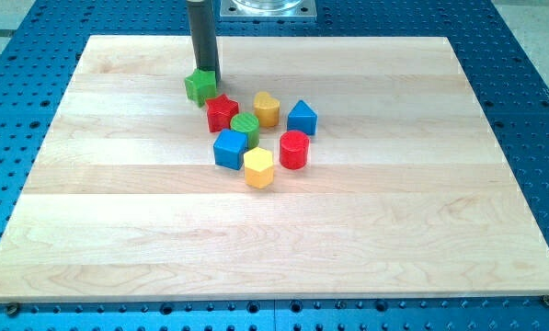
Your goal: Move the green star to the left of the hexagon
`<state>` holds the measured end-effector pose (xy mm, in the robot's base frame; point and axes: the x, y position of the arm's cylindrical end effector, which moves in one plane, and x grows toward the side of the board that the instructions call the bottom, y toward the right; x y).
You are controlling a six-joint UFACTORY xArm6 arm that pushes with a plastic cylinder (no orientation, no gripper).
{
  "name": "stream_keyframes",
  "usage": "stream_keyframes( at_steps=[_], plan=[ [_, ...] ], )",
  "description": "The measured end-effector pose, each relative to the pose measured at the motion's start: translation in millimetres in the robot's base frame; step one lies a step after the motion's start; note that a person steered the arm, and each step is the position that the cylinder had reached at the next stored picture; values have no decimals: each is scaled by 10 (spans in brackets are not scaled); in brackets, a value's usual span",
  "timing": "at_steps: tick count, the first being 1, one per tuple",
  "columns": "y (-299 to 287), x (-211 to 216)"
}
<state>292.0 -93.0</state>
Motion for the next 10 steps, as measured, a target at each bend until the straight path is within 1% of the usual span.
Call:
stream_keyframes(
  at_steps=[1,2,3,4,5,6,7,8,9,10],
  plan=[
    [101,10],
    [395,133],
    [162,467],
    [-165,574],
    [61,328],
    [441,-29],
    [314,-276],
    [-360,-336],
    [-486,18],
    [-544,593]
  ],
)
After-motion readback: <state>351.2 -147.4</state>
